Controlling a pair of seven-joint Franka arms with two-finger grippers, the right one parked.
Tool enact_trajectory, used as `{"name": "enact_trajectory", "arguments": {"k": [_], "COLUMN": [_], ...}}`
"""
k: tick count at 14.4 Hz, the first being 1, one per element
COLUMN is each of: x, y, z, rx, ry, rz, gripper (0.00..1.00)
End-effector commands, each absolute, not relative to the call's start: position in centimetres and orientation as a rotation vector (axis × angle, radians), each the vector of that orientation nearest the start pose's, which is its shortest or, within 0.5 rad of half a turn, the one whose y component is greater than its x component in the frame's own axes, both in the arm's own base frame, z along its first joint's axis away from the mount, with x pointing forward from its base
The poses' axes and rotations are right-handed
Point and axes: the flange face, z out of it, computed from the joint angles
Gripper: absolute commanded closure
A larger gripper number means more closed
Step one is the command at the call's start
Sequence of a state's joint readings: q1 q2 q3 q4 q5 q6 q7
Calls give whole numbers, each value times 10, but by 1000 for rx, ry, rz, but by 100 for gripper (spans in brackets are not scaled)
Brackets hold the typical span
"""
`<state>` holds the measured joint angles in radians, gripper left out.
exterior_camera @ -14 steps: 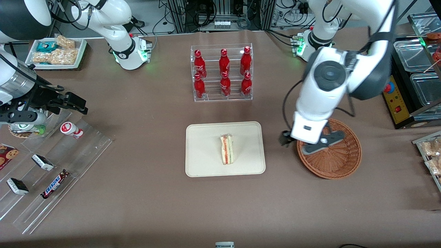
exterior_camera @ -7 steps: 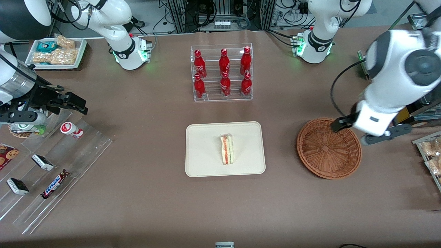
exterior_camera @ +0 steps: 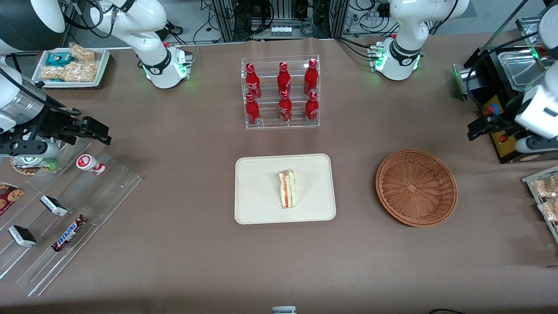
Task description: Place sandwich from basket to tray
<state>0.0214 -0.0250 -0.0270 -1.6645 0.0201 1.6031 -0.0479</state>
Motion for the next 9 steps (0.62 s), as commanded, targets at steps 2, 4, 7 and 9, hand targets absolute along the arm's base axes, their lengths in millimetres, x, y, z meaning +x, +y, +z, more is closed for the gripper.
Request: {"name": "enact_trajectory", "arguments": {"k": [2, 4, 7, 9], "x": [543, 544, 543, 543], "y": [-1, -5, -10, -11], "z": [631, 627, 625, 619], "rx": [-3133, -3133, -3133, -3133], "ry": [77, 86, 98, 101], "rz": [17, 29, 34, 55], "gripper": [0, 0, 0, 0]}}
